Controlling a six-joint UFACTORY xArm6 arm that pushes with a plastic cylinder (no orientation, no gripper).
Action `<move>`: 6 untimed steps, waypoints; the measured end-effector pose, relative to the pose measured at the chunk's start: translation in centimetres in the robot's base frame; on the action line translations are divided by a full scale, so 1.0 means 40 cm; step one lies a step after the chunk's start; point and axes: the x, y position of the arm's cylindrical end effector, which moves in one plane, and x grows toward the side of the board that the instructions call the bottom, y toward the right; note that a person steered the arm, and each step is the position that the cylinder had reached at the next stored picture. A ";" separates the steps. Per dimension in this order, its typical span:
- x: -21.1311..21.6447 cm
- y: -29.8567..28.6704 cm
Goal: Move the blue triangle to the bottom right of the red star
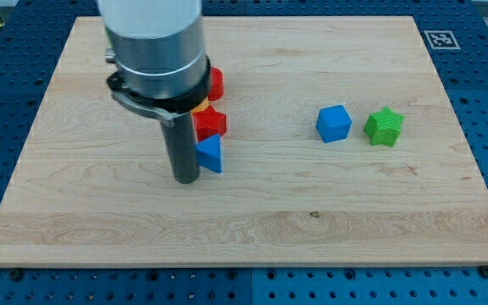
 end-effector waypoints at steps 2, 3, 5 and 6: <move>-0.015 -0.002; -0.034 0.033; -0.043 0.182; -0.054 0.180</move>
